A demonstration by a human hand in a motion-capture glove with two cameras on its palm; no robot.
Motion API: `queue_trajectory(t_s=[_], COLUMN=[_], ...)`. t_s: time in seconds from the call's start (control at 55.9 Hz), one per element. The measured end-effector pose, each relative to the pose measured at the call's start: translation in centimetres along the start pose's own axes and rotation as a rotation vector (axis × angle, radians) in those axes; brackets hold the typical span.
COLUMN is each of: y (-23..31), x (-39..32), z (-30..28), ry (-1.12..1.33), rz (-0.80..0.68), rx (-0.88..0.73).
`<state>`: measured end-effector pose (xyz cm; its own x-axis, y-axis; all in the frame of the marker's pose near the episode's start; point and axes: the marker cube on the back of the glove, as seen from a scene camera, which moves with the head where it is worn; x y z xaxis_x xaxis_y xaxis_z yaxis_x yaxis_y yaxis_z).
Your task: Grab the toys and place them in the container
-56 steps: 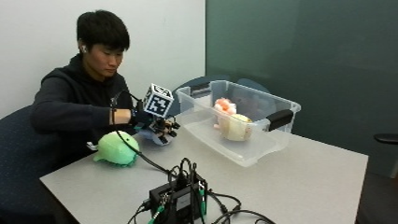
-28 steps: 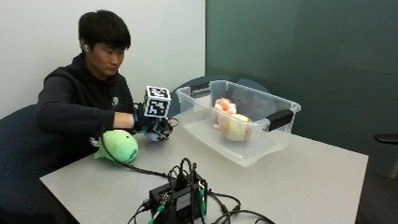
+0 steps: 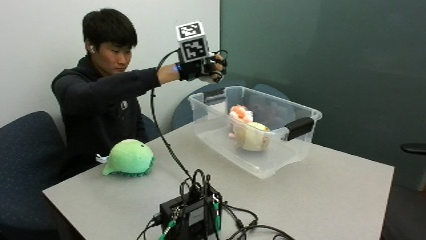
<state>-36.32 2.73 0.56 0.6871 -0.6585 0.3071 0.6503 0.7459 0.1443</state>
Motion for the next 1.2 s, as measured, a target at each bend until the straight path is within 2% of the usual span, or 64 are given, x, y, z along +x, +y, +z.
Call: queue_trajectory(t_s=[0.215,0.376,0.537,0.627,0.734,0.859,1.02,1.199], y=[-2.2,-0.6,5.1,10.0,15.6,21.3,27.2,31.2], x=[-0.5,2.3,5.6,8.9,12.3,15.7,17.8,20.3], z=[6.4,2.9,-2.4,-5.1,-5.7,-4.1,-0.5,5.1], ry=[0.15,0.108,0.165,0.222,0.382,0.472,0.338,0.34], rz=[0.029,0.058,0.048,0.075,0.135,0.217,0.18,0.226], rx=[-0.189,-0.098,-0.09,-0.179,-0.315,-0.422,-0.552,-0.64])
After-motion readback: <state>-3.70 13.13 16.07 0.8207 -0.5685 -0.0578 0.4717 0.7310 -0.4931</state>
